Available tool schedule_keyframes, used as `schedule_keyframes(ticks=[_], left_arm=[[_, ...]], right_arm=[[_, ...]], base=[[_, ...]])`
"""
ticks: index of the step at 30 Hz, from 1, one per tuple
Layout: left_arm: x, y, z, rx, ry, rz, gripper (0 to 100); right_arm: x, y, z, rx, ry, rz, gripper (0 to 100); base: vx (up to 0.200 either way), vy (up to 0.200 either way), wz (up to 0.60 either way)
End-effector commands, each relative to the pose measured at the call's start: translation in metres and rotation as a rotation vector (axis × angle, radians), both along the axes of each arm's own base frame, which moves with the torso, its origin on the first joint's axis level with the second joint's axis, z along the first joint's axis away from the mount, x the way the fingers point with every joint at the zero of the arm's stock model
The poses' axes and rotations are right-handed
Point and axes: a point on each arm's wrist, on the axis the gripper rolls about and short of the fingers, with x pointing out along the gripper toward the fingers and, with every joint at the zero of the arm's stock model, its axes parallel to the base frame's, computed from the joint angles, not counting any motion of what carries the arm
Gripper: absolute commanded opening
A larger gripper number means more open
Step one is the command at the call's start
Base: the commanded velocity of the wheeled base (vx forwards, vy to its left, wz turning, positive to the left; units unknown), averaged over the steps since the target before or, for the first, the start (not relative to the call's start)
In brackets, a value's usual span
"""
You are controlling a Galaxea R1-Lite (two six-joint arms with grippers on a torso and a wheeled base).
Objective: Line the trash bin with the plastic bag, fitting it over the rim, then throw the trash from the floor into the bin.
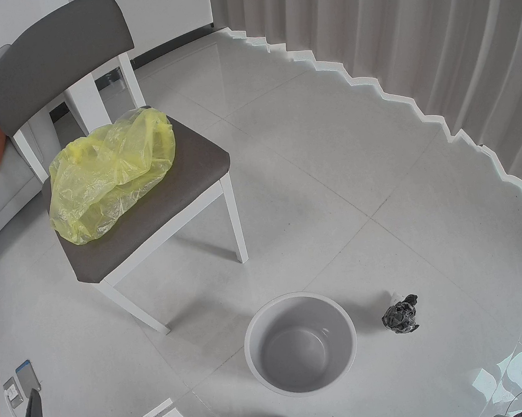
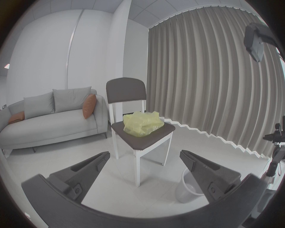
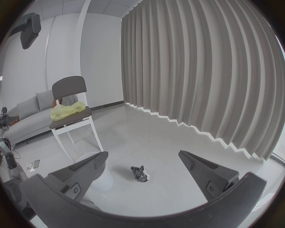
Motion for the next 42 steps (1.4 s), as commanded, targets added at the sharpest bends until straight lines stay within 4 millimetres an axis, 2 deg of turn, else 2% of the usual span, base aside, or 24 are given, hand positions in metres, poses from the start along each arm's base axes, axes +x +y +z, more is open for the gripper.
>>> schedule_keyframes(ticks=[1,3,4,5,7,8,9,10,11,12,14,15,18,19,20,28,35,42], left_arm=[[0.017,0.0,0.048,0.026,0.115,-0.055,100],[0.023,0.0,0.051,0.045,0.146,-0.065,100],[0.037,-0.001,0.06,0.085,0.185,-0.077,100],[0.039,-0.001,0.061,0.087,0.184,-0.077,100],[0.063,-0.002,0.076,0.104,0.182,-0.07,100],[0.066,-0.002,0.077,0.104,0.185,-0.069,100],[0.085,-0.003,0.084,0.115,0.205,-0.067,100],[0.093,-0.004,0.087,0.124,0.216,-0.068,100],[0.093,-0.004,0.087,0.124,0.216,-0.068,100],[0.11,-0.004,0.091,0.155,0.256,-0.065,100],[0.123,-0.004,0.094,0.175,0.286,-0.062,100],[0.138,-0.004,0.099,0.188,0.311,-0.059,100],[0.158,-0.003,0.104,0.204,0.344,-0.043,100],[0.158,-0.003,0.104,0.204,0.344,-0.043,100],[0.172,-0.002,0.107,0.223,0.361,-0.025,100],[0.228,0.003,0.104,0.27,0.373,0.102,100],[0.252,0.004,0.095,0.277,0.399,0.127,100],[0.261,0.004,0.095,0.326,0.388,0.164,100]], right_arm=[[0.0,0.0,-0.005,-0.001,0.004,0.0,100],[0.0,0.0,-0.005,-0.002,0.004,0.0,100],[0.0,0.0,-0.005,-0.001,0.004,0.0,100],[0.0,0.0,-0.005,-0.001,0.004,0.0,100],[0.0,0.0,-0.005,-0.001,0.006,0.002,100],[0.0,0.0,-0.005,-0.001,0.004,0.005,100],[0.0,0.0,-0.005,-0.001,0.004,0.005,100],[0.0,0.0,-0.005,-0.002,0.004,0.005,100],[0.0,0.0,-0.005,-0.002,0.004,0.005,100],[0.0,0.0,-0.005,-0.002,0.006,0.005,100],[0.0,0.0,-0.005,-0.001,0.004,0.003,100],[0.0,0.0,-0.005,-0.001,0.006,-0.001,100],[0.0,0.0,-0.005,-0.002,0.004,-0.001,100],[0.0,0.0,-0.005,-0.002,0.004,-0.001,100],[0.0,0.0,-0.005,-0.002,0.004,-0.001,100],[0.0,0.0,-0.005,-0.001,0.004,-0.003,100],[0.0,0.0,-0.005,-0.001,0.004,-0.003,100],[0.0,0.0,-0.005,0.001,0.004,-0.004,100]], base=[[0.0,0.0,0.0],[0.0,0.0,0.0],[0.0,0.0,0.0],[0.0,0.0,0.0],[0.0,0.0,0.0],[0.0,0.0,0.0],[0.0,0.0,0.0],[0.0,0.0,0.0],[0.0,0.0,0.0],[0.0,0.0,0.0],[0.0,0.0,0.0],[0.0,0.0,0.0],[0.0,0.0,0.0],[0.0,0.0,0.0],[0.0,0.0,0.0],[0.0,0.0,0.0],[0.0,0.0,0.0],[0.0,0.0,0.0]])
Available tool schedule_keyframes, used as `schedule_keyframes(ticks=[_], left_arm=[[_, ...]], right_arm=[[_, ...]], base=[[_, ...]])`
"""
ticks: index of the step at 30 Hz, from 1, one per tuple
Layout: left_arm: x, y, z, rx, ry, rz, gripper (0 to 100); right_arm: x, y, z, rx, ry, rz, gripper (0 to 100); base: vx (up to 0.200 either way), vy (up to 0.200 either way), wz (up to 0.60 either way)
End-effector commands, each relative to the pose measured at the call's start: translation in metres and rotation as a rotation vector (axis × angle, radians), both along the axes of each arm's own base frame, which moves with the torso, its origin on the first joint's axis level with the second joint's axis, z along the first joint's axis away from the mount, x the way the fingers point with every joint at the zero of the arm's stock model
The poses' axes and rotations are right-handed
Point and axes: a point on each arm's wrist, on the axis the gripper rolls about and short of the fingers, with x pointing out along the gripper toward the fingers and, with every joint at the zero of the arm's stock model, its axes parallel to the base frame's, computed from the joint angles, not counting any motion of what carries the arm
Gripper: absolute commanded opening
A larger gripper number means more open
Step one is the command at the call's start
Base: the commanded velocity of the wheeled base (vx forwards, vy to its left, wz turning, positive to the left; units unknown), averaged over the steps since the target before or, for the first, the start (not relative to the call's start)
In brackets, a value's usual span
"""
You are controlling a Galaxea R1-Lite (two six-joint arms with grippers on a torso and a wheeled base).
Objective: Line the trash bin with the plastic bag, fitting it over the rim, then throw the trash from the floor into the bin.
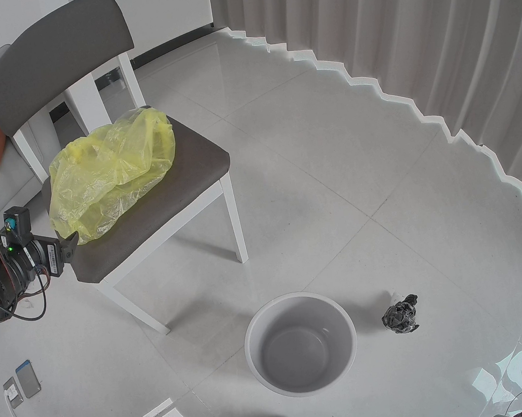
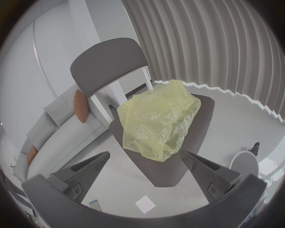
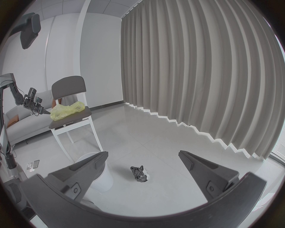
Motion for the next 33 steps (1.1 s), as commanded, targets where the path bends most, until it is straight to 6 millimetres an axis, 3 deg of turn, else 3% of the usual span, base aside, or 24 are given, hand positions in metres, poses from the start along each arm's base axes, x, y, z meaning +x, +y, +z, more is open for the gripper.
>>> schedule_keyframes(ticks=[1,17,25,33], left_arm=[[0.012,-0.001,-0.007,0.018,0.022,-0.002,100],[0.053,-0.008,-0.026,0.04,-0.06,0.063,100],[0.055,-0.008,-0.024,0.052,-0.081,0.081,100],[0.055,0.005,-0.028,0.053,-0.071,0.124,100]], right_arm=[[0.0,0.0,-0.005,0.001,0.006,0.0,100],[0.0,0.0,-0.005,0.005,0.003,-0.014,100],[0.0,0.0,-0.005,0.005,0.003,-0.014,100],[0.0,0.0,-0.005,0.005,0.003,-0.014,100]], base=[[0.0,0.0,0.0],[0.0,0.0,0.0],[0.0,0.0,0.0],[0.0,0.0,0.0]])
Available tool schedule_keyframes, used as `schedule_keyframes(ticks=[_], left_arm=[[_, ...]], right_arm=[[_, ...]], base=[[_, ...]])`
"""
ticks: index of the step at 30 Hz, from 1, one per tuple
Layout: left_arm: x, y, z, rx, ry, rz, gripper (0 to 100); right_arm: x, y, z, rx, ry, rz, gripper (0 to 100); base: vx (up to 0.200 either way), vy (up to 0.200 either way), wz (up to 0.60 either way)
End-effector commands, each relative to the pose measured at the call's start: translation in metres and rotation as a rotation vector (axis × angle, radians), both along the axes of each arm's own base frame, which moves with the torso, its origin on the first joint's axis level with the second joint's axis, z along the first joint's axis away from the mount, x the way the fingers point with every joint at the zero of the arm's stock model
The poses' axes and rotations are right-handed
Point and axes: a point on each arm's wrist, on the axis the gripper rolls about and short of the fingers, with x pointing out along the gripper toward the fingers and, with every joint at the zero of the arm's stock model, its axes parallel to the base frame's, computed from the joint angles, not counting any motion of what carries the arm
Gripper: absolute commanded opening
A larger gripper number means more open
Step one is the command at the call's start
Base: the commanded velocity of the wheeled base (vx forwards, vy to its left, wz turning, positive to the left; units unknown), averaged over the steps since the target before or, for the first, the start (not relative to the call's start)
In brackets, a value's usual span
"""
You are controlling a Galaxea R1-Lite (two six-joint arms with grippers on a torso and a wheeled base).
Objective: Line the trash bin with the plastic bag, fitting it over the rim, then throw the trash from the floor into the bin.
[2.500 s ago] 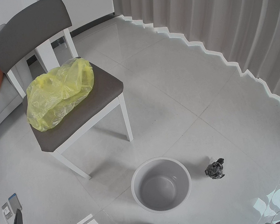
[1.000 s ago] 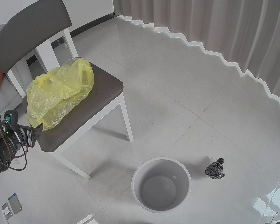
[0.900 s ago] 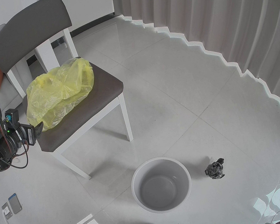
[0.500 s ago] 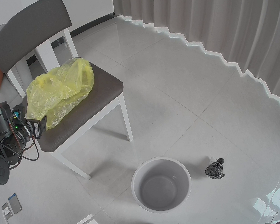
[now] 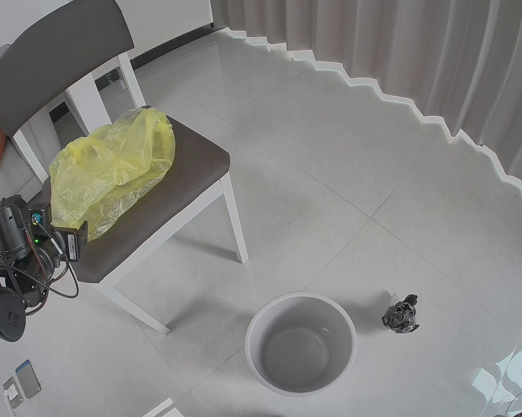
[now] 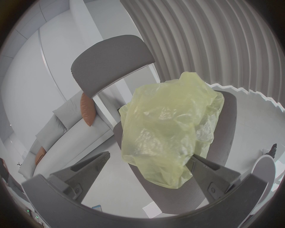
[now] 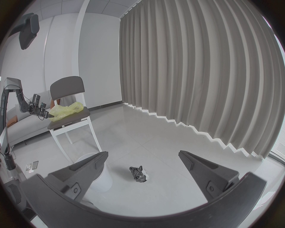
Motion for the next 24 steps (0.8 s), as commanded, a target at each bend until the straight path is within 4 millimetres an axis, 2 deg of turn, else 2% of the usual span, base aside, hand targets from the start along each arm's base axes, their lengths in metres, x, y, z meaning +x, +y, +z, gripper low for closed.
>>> schedule_keyframes(ticks=[1,10,16,18,20,24], left_arm=[[-0.001,0.008,-0.002,-0.002,0.008,0.021,0],[0.01,0.012,-0.009,-0.014,0.012,0.034,0],[0.01,0.012,-0.001,-0.018,-0.049,0.033,0],[0.009,0.01,0.009,-0.027,-0.105,0.015,0],[0.009,0.005,0.019,-0.045,-0.151,-0.027,0],[0.002,-0.015,0.045,-0.084,-0.248,-0.146,0]], right_arm=[[0.0,0.0,-0.005,-0.001,0.004,-0.001,100],[0.0,0.0,-0.005,-0.002,0.002,-0.001,100],[0.0,0.0,-0.004,-0.016,-0.006,0.002,100],[-0.007,0.001,0.026,-0.004,-0.162,0.024,100],[-0.014,0.001,0.053,-0.006,-0.226,0.059,100],[-0.006,0.002,0.076,-0.009,-0.174,0.088,100]], base=[[0.0,0.0,0.0],[0.0,0.0,0.0],[0.0,0.0,0.0],[0.0,0.0,0.0],[0.0,0.0,0.0],[0.0,0.0,0.0]])
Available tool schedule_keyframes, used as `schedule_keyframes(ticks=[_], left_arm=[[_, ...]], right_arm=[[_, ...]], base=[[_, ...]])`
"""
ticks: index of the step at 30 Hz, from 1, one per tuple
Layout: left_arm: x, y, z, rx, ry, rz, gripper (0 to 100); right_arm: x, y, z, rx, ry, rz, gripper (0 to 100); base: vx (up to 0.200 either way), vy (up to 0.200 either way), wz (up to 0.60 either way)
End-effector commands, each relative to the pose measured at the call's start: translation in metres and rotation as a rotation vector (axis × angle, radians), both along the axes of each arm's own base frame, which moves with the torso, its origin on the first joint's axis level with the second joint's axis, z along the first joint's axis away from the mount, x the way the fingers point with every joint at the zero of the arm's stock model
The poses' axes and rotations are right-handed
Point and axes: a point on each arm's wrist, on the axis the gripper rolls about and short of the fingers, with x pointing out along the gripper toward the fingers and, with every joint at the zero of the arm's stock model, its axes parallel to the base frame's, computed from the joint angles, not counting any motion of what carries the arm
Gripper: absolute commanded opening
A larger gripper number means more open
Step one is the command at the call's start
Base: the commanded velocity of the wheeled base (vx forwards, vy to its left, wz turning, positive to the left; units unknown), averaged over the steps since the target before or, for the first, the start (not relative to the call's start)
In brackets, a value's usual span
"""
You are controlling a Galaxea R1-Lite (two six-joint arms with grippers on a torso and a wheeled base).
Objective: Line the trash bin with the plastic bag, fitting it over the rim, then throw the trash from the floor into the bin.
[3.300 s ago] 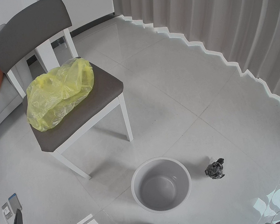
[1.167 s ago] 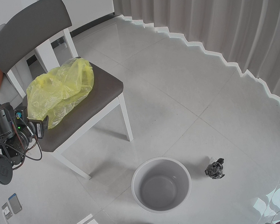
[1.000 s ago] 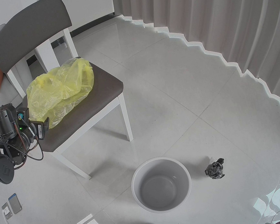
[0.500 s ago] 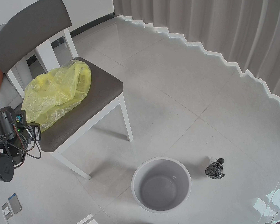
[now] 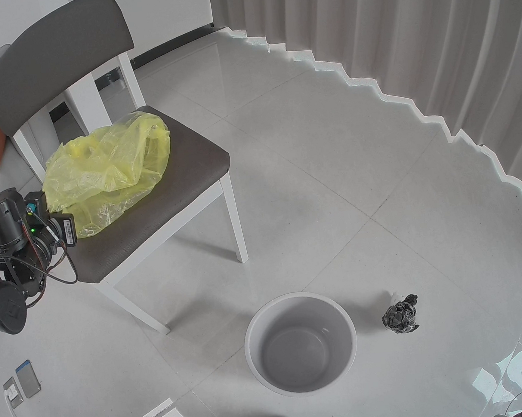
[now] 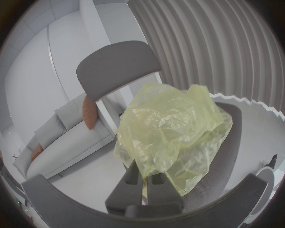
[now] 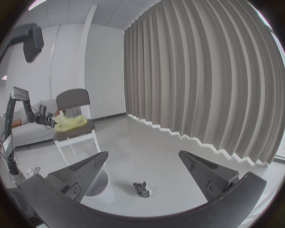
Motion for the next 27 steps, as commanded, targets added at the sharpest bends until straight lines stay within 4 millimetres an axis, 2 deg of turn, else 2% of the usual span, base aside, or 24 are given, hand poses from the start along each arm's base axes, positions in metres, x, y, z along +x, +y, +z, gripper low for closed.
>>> schedule_keyframes(ticks=[1,4,7,8,9,11,12,14,15,16,18,24,27], left_arm=[[-0.014,-0.028,0.043,-0.04,-0.165,-0.159,0],[-0.03,-0.049,0.06,-0.048,-0.205,-0.256,0],[-0.047,-0.072,0.081,-0.059,-0.222,-0.38,0],[-0.05,-0.075,0.084,-0.061,-0.225,-0.398,0],[-0.06,-0.086,0.095,-0.066,-0.217,-0.453,0],[-0.065,-0.091,0.102,-0.068,-0.207,-0.481,0],[-0.071,-0.095,0.111,-0.069,-0.194,-0.505,0],[-0.078,-0.1,0.12,-0.065,-0.184,-0.535,0],[-0.078,-0.1,0.12,-0.065,-0.184,-0.535,0],[-0.087,-0.106,0.126,-0.056,-0.164,-0.577,0],[-0.098,-0.11,0.132,-0.052,-0.139,-0.613,0],[-0.127,-0.119,0.152,0.044,-0.084,-0.735,0],[-0.136,-0.121,0.158,0.081,-0.065,-0.791,0]], right_arm=[[0.004,0.001,0.049,-0.006,-0.022,0.048,100],[0.013,0.002,0.074,-0.01,-0.005,0.096,100],[0.028,0.003,0.107,-0.011,0.004,0.136,100],[0.031,0.003,0.112,-0.011,0.006,0.139,100],[0.043,0.003,0.128,-0.013,0.017,0.145,100],[0.053,0.003,0.137,-0.014,0.026,0.146,100],[0.065,0.003,0.148,-0.021,0.034,0.148,100],[0.078,0.004,0.155,-0.023,0.051,0.165,100],[0.078,0.004,0.155,-0.023,0.051,0.165,100],[0.09,0.006,0.162,-0.022,0.066,0.195,100],[0.1,0.008,0.166,-0.016,0.088,0.218,100],[0.13,0.019,0.169,-0.016,0.16,0.303,100],[0.136,0.022,0.167,-0.018,0.18,0.323,100]], base=[[0.0,0.0,0.0],[0.0,0.0,0.0],[0.0,0.0,0.0],[0.0,0.0,0.0],[0.0,0.0,0.0],[0.0,0.0,0.0],[0.0,0.0,0.0],[0.0,0.0,0.0],[0.0,0.0,0.0],[0.0,0.0,0.0],[0.0,0.0,0.0],[0.0,0.0,0.0],[0.0,0.0,0.0]])
